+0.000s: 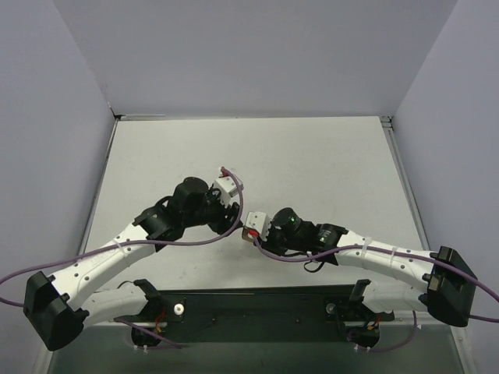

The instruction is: Fold the paper box

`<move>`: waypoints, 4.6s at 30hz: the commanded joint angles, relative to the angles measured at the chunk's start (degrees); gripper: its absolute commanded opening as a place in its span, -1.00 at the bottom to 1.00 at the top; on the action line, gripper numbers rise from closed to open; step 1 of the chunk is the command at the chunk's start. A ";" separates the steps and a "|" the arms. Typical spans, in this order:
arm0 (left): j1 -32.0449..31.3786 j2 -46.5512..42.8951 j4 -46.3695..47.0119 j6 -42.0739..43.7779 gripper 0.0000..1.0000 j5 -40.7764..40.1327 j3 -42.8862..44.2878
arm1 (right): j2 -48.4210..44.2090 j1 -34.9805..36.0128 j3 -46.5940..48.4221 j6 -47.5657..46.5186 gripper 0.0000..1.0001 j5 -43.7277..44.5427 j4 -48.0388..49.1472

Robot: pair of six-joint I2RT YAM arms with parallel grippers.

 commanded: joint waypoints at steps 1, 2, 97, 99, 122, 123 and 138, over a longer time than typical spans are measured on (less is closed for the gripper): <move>0.70 2.55 -5.61 3.74 0.25 3.13 3.76 | -1.30 0.26 0.39 -0.34 -0.41 -0.31 0.58; 0.79 3.59 -5.26 5.57 0.23 4.02 3.85 | -1.30 0.17 0.65 -0.17 -0.41 -0.48 -0.90; -0.62 12.31 37.89 -21.66 -1.00 -4.06 -21.37 | 1.51 -1.41 -3.47 7.83 -0.69 5.32 4.01; 0.08 12.39 38.25 -21.04 -1.00 -3.88 -21.72 | 1.34 -1.59 -3.56 7.92 -0.69 5.05 4.01; 3.51 13.80 42.11 -21.48 -1.00 -7.74 -25.15 | 1.51 -1.85 -3.56 7.92 -0.69 4.18 4.09; 3.60 13.71 42.20 -21.30 -1.00 -7.84 -25.07 | 1.42 -1.77 -3.65 8.01 -0.69 4.17 4.10; 4.39 19.34 45.54 -22.18 -1.00 -6.87 -25.24 | 1.69 -2.03 -4.96 8.10 -0.69 5.14 5.68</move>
